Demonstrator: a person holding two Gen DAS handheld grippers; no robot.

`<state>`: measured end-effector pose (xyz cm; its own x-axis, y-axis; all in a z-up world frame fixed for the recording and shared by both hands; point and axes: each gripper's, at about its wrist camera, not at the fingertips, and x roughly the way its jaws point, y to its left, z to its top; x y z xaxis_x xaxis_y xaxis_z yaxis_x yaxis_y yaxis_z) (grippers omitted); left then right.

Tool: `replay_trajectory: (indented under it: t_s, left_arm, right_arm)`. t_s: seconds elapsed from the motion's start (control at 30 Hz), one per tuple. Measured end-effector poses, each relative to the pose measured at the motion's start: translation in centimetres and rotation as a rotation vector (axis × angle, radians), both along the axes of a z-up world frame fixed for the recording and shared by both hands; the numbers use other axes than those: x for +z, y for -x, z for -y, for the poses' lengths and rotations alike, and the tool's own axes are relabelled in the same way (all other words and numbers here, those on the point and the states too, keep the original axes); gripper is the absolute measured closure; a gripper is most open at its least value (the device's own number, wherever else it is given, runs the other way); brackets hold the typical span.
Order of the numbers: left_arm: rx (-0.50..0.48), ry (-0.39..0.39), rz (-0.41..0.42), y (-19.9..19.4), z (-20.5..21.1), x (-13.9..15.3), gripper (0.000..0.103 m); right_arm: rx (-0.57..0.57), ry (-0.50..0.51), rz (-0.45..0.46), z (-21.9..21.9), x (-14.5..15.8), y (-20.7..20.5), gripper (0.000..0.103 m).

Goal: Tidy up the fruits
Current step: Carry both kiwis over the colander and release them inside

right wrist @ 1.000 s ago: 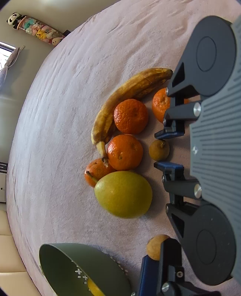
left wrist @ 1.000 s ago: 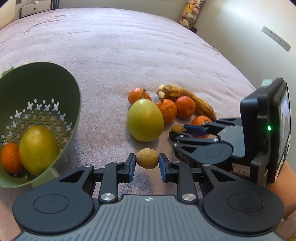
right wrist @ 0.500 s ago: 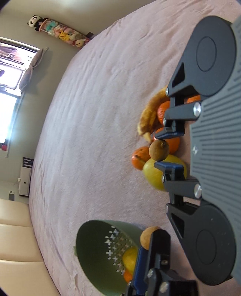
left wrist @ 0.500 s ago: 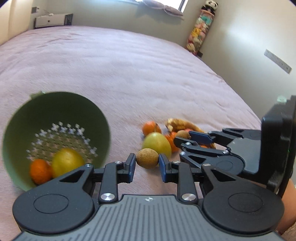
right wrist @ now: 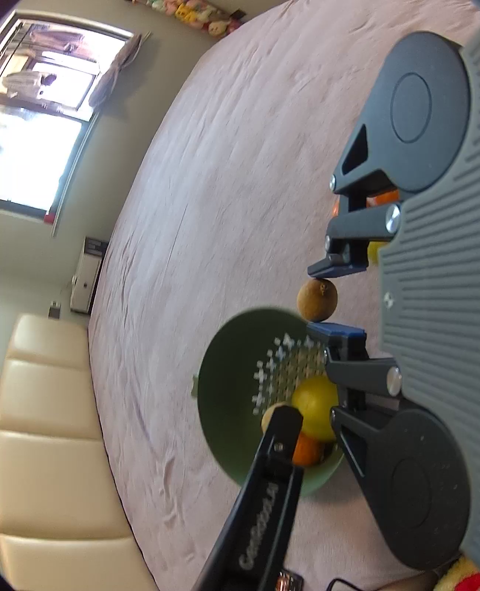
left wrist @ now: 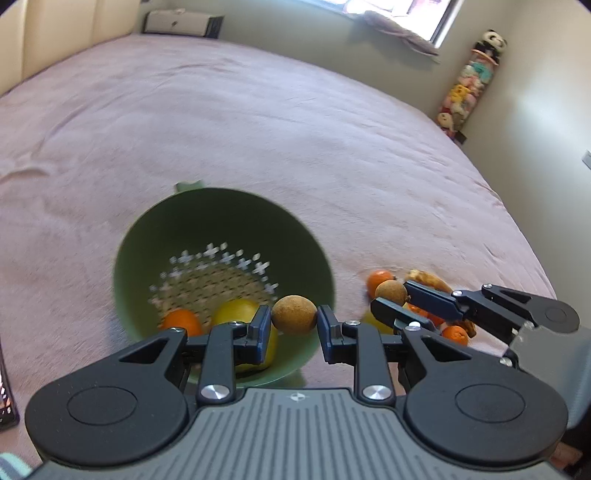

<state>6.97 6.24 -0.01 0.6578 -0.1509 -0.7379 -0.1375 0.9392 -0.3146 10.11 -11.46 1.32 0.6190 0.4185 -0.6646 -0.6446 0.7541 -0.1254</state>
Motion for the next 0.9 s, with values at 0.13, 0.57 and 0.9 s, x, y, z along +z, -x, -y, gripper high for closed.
replay_trajectory:
  t_s: [0.13, 0.57, 0.9]
  left_arm:
    - [0.028, 0.062, -0.037, 0.0, -2.2, -0.4, 0.073]
    - [0.106, 0.195, -0.133, -0.1, -6.6, -2.0, 0.073]
    - [0.067, 0.121, -0.201, -1.1, -5.4, -3.5, 0.073]
  right_arm:
    - [0.07, -0.013, -0.037, -1.7, 0.3, 0.6, 0.08]
    - [0.217, 0.054, -0.201, -5.6, 0.4, -0.8, 0.08]
    - [0.257, 0.111, -0.305, -6.3, -0.9, -2.5, 0.08]
